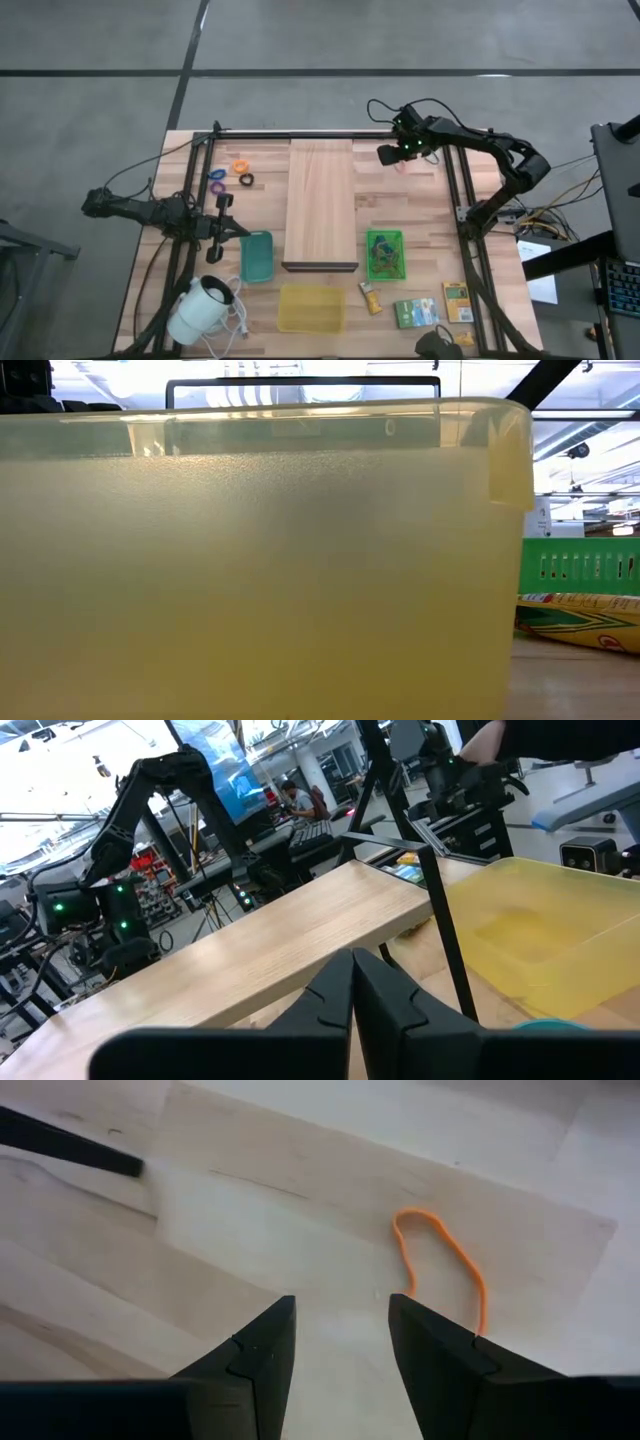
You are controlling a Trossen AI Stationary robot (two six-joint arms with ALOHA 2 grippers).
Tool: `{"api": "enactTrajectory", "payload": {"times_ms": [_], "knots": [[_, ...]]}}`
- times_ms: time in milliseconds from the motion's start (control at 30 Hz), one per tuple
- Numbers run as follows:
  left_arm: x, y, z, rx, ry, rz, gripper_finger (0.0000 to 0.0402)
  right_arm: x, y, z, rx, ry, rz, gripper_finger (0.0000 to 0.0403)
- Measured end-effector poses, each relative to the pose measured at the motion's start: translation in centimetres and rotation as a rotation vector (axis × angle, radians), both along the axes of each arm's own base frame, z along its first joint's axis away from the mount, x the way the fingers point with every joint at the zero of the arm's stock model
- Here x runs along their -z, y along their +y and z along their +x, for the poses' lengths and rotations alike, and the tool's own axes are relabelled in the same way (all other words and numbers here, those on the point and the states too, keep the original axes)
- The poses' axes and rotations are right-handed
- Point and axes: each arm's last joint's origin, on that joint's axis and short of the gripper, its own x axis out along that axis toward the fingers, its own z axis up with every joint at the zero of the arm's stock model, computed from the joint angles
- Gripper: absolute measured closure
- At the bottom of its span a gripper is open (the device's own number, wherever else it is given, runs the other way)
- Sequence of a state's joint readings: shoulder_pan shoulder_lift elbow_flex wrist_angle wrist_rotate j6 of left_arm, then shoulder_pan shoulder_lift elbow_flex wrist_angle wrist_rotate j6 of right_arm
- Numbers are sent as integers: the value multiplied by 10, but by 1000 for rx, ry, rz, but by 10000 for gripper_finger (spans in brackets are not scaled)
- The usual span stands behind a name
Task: Pick & Place Office Desk Supplies
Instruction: Put the orange rubber band into the green bin
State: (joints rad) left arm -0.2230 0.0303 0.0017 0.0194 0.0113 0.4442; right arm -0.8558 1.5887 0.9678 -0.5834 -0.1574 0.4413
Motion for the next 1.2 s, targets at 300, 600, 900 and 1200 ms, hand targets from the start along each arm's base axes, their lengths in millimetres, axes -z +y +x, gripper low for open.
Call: {"api": "enactTrajectory", "payload": {"times_ms": [300, 600, 900, 1200], "knots": [[0, 0, 0, 0, 0, 0, 390, 7, 3, -3, 8, 34, 4, 243], [0, 0, 0, 0, -1, 0, 390, 13, 4, -10, 33, 79, 0, 243], [0, 0, 0, 0, 0, 0, 390, 23, 5, -13, 41, 65, -13, 243], [0, 0, 0, -1, 0, 0, 390, 30, 4, -20, 65, 60, -15, 243]]}}
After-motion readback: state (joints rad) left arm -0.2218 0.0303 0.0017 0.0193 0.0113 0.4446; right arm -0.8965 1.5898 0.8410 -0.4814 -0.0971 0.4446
